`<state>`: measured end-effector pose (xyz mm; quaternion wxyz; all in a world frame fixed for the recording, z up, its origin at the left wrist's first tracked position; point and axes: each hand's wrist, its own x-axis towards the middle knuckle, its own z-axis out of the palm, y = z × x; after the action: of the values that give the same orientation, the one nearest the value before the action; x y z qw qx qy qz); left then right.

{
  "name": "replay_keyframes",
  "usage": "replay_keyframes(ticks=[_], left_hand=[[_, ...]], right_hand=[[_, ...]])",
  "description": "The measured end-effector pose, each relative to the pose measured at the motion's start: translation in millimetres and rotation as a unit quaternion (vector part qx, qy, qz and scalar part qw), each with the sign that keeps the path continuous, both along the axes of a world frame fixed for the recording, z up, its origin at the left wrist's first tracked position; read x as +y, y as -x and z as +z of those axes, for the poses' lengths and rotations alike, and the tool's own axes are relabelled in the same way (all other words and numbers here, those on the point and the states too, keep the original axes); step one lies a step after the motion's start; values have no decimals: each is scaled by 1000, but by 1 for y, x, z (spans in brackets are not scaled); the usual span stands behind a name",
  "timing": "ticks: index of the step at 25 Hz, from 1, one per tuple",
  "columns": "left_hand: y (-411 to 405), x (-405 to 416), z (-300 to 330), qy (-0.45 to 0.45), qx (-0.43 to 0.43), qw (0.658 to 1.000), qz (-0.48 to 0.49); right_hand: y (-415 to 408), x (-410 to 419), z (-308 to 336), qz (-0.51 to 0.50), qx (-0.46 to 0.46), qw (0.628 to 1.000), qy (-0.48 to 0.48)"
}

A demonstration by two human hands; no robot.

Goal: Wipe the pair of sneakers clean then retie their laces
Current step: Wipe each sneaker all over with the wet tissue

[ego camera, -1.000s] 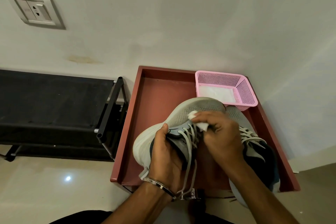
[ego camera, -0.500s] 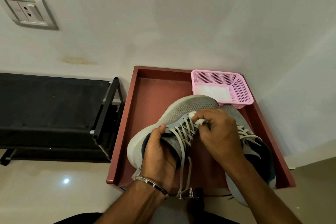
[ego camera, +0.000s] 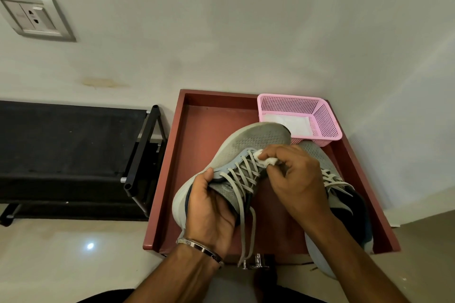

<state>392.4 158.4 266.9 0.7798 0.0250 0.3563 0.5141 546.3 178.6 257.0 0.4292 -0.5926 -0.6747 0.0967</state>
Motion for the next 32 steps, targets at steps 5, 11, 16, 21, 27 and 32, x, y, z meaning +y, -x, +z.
replay_keyframes(ticks=[5,11,16,21,27,32], left_hand=[[6,8,-5,-12,-52,999,4],[16,10,0,-6,-69,998,-10],[23,12,1,12,-83,996,-17],[28,14,5,-1,-107,994,2],[24,8,7,24,-103,994,-10],[28,12,7,13,-113,993,9]], right_hand=[[3,0,2,-14,81,997,-12],[28,-18,10,142,71,987,15],[10,-1,8,83,74,993,-38],[25,-18,18,192,107,975,31],[20,1,13,53,89,993,-47],[33,-16,23,192,105,975,26]])
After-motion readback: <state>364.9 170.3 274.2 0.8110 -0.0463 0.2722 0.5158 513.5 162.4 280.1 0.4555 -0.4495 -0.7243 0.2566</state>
